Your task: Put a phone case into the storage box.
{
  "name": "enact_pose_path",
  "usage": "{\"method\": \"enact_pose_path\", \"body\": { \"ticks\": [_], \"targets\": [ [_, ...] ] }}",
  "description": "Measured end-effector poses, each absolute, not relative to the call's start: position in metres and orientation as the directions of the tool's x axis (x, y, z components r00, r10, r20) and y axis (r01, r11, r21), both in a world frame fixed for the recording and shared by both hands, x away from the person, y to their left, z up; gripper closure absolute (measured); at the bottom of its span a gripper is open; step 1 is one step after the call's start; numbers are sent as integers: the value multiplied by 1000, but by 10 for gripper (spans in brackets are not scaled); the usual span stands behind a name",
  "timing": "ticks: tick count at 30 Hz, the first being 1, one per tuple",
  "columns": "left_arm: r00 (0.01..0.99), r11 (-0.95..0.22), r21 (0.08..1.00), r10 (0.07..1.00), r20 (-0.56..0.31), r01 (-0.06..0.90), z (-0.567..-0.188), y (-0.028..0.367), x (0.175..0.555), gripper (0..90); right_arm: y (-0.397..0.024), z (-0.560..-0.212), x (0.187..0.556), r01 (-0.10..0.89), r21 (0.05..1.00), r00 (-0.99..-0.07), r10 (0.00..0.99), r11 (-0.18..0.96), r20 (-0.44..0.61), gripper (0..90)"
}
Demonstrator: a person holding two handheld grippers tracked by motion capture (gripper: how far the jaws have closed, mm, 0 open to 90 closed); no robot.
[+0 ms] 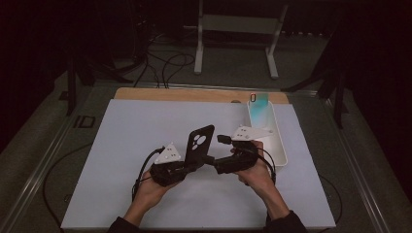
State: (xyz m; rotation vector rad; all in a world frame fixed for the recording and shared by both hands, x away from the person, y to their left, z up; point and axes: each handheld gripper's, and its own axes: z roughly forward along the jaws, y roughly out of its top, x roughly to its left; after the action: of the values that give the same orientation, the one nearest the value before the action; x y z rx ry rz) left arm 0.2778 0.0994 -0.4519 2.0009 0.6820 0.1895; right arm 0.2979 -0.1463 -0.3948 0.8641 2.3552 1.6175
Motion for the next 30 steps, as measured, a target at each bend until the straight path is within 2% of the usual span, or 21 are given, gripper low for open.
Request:
{"method": "enact_pose_path", "body": {
  "ticks": [16, 30],
  "targets": [
    [772, -337, 852, 625, -114, 399, -455, 98, 277, 852, -136, -389, 294, 350, 914, -786, 595, 205, 168, 97],
    [783, -375, 841, 616, -88, 390, -460, 88, 273, 853, -120, -383, 299, 386, 914, -740, 634, 126, 225, 98]
  ]
}}
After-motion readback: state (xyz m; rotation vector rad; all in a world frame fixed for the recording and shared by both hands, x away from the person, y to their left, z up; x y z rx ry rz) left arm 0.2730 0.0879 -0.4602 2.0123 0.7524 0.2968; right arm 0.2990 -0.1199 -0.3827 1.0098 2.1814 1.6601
